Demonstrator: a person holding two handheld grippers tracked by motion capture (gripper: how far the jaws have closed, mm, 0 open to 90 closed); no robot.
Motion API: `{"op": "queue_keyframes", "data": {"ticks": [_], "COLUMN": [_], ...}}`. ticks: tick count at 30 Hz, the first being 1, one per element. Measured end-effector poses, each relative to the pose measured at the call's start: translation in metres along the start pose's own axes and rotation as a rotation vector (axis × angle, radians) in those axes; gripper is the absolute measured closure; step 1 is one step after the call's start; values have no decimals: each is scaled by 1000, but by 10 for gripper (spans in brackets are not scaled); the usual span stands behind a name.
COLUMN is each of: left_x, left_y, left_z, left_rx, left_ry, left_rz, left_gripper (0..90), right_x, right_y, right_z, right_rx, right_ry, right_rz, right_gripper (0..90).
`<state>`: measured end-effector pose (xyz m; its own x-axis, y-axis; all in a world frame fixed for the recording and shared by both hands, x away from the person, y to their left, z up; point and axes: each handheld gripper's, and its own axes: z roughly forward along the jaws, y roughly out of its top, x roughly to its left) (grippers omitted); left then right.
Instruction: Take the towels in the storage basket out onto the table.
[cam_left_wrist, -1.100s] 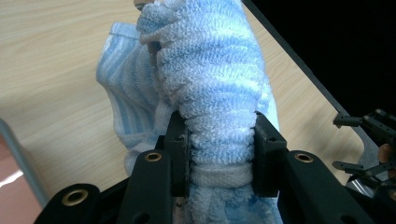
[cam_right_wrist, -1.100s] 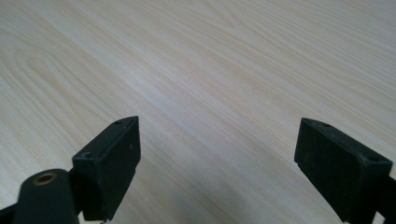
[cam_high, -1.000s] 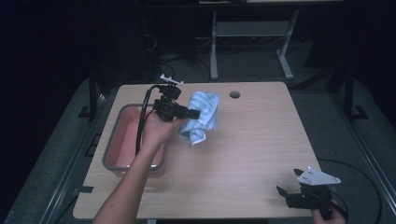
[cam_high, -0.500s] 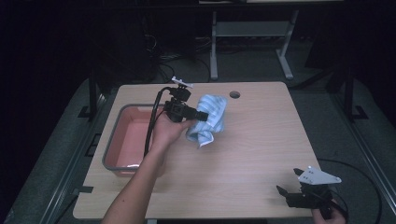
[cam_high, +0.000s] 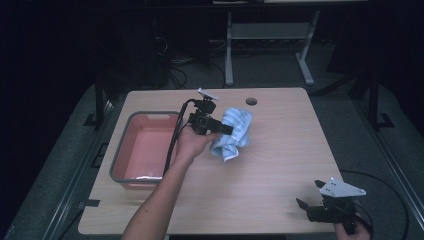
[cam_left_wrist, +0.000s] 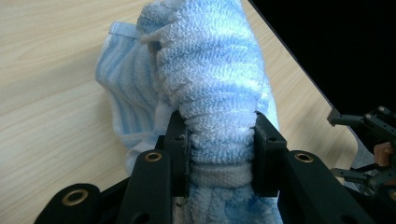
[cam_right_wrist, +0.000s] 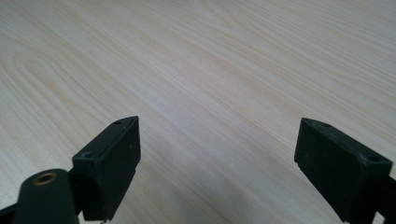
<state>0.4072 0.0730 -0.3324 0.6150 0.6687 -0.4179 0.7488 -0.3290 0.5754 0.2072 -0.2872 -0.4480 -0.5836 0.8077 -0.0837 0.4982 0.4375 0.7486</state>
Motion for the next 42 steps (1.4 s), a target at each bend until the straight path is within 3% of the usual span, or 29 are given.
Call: {"op": "queue_keyframes", "data": {"ticks": [10, 19, 24, 35, 42], "left_x": [3, 5, 2, 3, 7], "left_y": [-1, -7, -13, -28, -38], "left_z": [23, 38, 52, 85, 101], "left_rx": [36, 32, 47, 82, 93], "left_ry": [-6, -21, -33, 0, -2], "left_rz": [-3, -51, -47, -60, -73], "left_gripper": [645, 636, 634, 620, 606], "right_x": [-2, 0, 0, 3, 4], "right_y": [-2, -2, -3, -1, -1], "right_z": [-1, -2, -4, -2, -2], "right_rx": [-1, -1, 4, 1, 5], "right_ry": [-8, -3, -8, -4, -4], "right_rz": [5, 3, 11, -2, -9], "right_gripper": [138, 138, 138, 138, 138]}}
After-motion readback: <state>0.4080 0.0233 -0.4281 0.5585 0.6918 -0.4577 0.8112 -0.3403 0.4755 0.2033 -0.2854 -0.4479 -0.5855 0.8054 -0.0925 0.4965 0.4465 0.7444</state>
